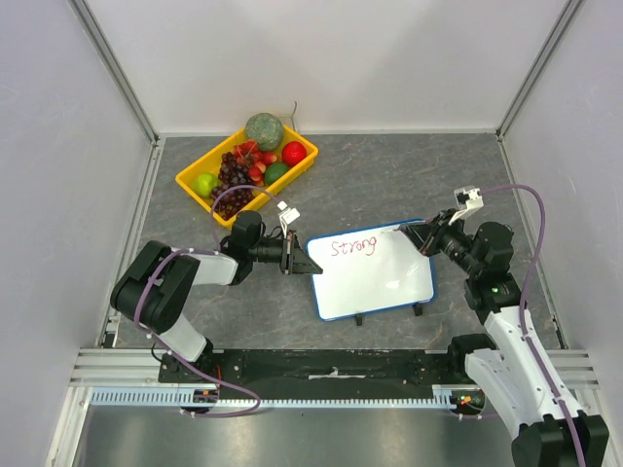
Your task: Write a sentence on the whiteboard
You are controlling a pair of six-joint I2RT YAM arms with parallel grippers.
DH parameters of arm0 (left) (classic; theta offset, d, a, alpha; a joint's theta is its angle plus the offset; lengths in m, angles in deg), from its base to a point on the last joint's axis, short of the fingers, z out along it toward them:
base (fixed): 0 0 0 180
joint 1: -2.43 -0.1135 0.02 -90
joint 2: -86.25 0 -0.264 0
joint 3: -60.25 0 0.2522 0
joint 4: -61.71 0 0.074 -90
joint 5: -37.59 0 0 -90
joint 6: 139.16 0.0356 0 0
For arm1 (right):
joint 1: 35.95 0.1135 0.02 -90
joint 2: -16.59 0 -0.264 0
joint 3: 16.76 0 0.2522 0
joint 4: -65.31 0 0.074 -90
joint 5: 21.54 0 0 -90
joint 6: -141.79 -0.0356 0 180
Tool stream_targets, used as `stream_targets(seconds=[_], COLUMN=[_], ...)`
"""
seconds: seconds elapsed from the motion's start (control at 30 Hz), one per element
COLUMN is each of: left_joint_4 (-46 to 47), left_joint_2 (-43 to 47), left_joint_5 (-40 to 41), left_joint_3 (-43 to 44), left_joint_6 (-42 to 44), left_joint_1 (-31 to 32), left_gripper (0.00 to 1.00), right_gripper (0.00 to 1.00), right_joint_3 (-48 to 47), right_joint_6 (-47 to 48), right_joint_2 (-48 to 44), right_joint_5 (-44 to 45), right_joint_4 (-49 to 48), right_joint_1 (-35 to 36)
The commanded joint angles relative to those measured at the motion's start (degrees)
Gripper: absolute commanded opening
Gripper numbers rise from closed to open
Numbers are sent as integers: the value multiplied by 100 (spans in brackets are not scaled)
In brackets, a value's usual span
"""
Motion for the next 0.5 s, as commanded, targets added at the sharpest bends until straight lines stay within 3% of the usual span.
stream_targets(seconds=[0.0, 0.47], left_joint_4=[-271, -131], left_joint_2=[-31, -101], left_joint_5=[264, 220], left_joint_3=[-145, -136], left_joint_6=[566, 460], left_joint_1=[-31, -31], left_gripper=[2, 2], right_gripper=[0, 0], right_joint_3=[-383, -445], right_joint_6=[447, 923], right_joint_2=[-201, -719], right_joint_5=[132, 1134], right_joint_4=[400, 1262], right_joint_1=[-7, 292])
